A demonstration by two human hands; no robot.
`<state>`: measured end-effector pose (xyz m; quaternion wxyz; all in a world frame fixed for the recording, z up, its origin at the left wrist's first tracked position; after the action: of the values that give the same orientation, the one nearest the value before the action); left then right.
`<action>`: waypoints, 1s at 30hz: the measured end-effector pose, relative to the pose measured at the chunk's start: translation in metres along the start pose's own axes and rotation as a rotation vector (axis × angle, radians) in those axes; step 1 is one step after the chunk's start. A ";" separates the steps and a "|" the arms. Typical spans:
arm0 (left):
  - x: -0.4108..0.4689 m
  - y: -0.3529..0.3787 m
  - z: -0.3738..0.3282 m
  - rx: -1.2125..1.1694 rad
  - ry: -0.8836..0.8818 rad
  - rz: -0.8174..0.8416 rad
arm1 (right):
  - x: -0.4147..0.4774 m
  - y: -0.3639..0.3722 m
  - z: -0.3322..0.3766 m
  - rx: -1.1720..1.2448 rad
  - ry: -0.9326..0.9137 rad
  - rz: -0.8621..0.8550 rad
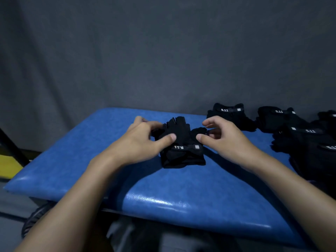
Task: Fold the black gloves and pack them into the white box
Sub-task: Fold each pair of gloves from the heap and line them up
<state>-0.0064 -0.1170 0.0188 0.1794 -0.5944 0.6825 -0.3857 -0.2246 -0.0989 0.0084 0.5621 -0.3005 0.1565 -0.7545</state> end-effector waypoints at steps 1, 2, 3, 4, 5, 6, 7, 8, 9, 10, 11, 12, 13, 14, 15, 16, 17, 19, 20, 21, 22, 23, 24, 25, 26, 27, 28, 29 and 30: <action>0.001 0.001 0.002 0.007 -0.009 -0.008 | 0.000 0.000 0.000 -0.021 -0.014 -0.004; 0.001 0.002 0.004 0.023 -0.004 0.001 | -0.001 0.000 0.000 -0.035 -0.028 -0.010; 0.001 0.005 0.005 0.055 0.007 0.025 | -0.001 0.001 0.000 -0.047 -0.042 -0.013; 0.001 0.007 0.005 0.094 0.022 0.052 | -0.002 0.001 0.001 -0.062 -0.057 -0.012; -0.001 0.009 0.005 0.135 0.032 0.082 | -0.002 0.003 0.001 -0.081 -0.069 0.001; -0.002 0.011 0.005 0.175 0.037 0.109 | -0.002 0.005 0.001 -0.107 -0.075 0.027; -0.003 0.012 0.006 0.217 0.034 0.135 | -0.003 0.008 -0.002 -0.144 -0.073 0.064; -0.003 0.013 0.007 0.259 0.028 0.156 | -0.003 0.010 -0.004 -0.190 -0.069 0.102; -0.003 0.014 0.007 0.304 0.024 0.173 | -0.003 0.012 -0.006 -0.233 -0.062 0.134; -0.003 0.016 0.008 0.344 0.027 0.187 | -0.002 0.013 -0.008 -0.260 -0.058 0.152; -0.004 0.017 0.008 0.375 0.035 0.200 | -0.001 0.012 -0.009 -0.269 -0.063 0.149; -0.003 0.018 0.008 0.393 0.042 0.212 | 0.001 0.011 -0.006 -0.262 -0.081 0.128; -0.003 0.019 0.008 0.400 0.046 0.220 | 0.002 0.010 -0.002 -0.245 -0.112 0.102; -0.003 0.020 0.009 0.399 0.049 0.221 | 0.002 0.011 0.005 -0.223 -0.153 0.091; -0.002 0.020 0.009 0.395 0.052 0.218 | 0.002 0.013 0.012 -0.201 -0.186 0.099; -0.002 0.020 0.008 0.392 0.056 0.215 | 0.003 0.016 0.018 -0.191 -0.207 0.118; -0.002 0.020 0.008 0.390 0.061 0.212 | 0.005 0.020 0.022 -0.204 -0.215 0.138; -0.004 0.019 0.006 0.390 0.072 0.210 | 0.009 0.028 0.024 -0.285 -0.216 0.165; -0.004 0.019 0.006 0.387 0.076 0.211 | 0.011 0.031 0.025 -0.324 -0.212 0.167; -0.004 0.019 0.006 0.387 0.079 0.212 | 0.013 0.032 0.024 -0.348 -0.209 0.169; -0.005 0.019 0.005 0.388 0.081 0.213 | 0.013 0.033 0.025 -0.362 -0.209 0.175; -0.005 0.018 0.006 0.392 0.081 0.215 | 0.013 0.034 0.024 -0.369 -0.206 0.179; -0.004 0.019 0.005 0.398 0.080 0.218 | 0.012 0.034 0.023 -0.370 -0.202 0.179; -0.004 0.019 0.006 0.406 0.076 0.222 | 0.012 0.034 0.022 -0.367 -0.194 0.177; -0.004 0.019 0.006 0.416 0.074 0.226 | 0.012 0.033 0.021 -0.370 -0.187 0.175; -0.004 0.019 0.006 0.427 0.073 0.232 | 0.012 0.033 0.020 -0.383 -0.179 0.175; -0.004 0.020 0.006 0.439 0.072 0.239 | 0.012 0.034 0.018 -0.399 -0.168 0.182; -0.004 0.020 0.006 0.450 0.070 0.247 | 0.012 0.035 0.016 -0.413 -0.153 0.200; -0.004 0.021 0.007 0.459 0.067 0.252 | 0.012 0.036 0.014 -0.420 -0.141 0.223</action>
<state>-0.0148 -0.1151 -0.0017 0.3335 -0.4355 0.6514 -0.5242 -0.1904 -0.1199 0.0019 0.5767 -0.4434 0.3024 -0.6159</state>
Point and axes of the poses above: each hand's wrist, its own x-axis towards the middle knuckle, its own y-axis out of the palm, z = x × y, the point moved 5 cm from there along x, towards the middle knuckle, and after that the axes turned 8 degrees about -z, right-handed, at the moved point
